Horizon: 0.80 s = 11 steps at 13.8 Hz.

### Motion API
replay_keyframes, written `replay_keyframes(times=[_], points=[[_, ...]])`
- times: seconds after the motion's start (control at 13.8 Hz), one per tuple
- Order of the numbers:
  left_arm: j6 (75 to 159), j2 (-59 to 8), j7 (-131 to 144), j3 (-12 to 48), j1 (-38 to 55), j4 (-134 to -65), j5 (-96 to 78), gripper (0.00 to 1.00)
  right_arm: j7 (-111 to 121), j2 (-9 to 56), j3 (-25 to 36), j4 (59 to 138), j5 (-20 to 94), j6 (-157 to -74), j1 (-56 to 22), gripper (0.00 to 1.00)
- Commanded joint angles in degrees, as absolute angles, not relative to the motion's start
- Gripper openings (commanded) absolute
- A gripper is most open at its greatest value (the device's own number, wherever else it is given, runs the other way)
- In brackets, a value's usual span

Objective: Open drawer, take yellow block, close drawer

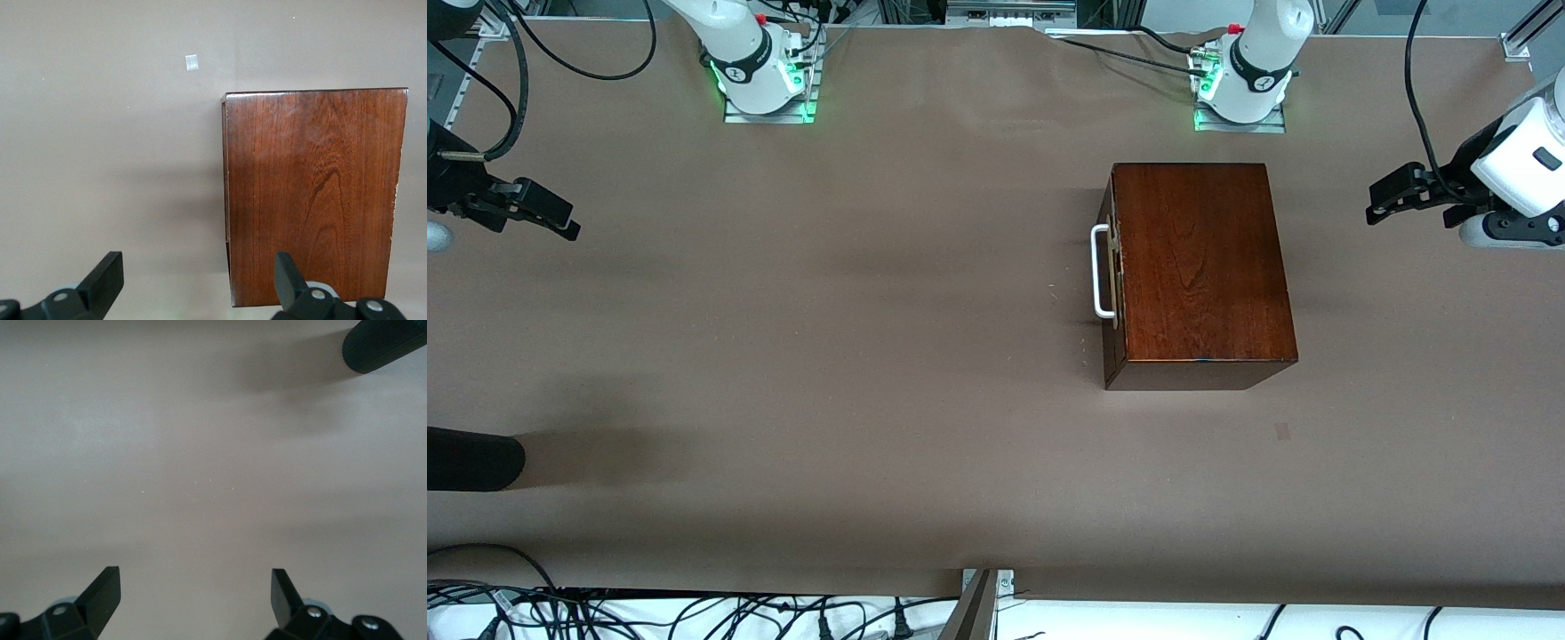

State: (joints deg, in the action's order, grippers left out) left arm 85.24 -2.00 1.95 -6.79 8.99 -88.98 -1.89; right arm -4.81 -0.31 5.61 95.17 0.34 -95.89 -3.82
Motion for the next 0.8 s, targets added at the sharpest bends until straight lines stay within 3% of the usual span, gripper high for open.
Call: replay_keyframes(times=[0.0,0.73], points=[[86.8,0.6,1.9,-6.6,8.8,-91.6,-1.3,1.0,-5.4,0.6,5.4,93.5,0.1,-95.4,-3.5,1.0],[86.6,-0.7,2.1,-6.7,9.0,-89.6,-1.3,1.0,-5.4,0.6,5.4,93.5,0.1,-95.6,-3.5,1.0]])
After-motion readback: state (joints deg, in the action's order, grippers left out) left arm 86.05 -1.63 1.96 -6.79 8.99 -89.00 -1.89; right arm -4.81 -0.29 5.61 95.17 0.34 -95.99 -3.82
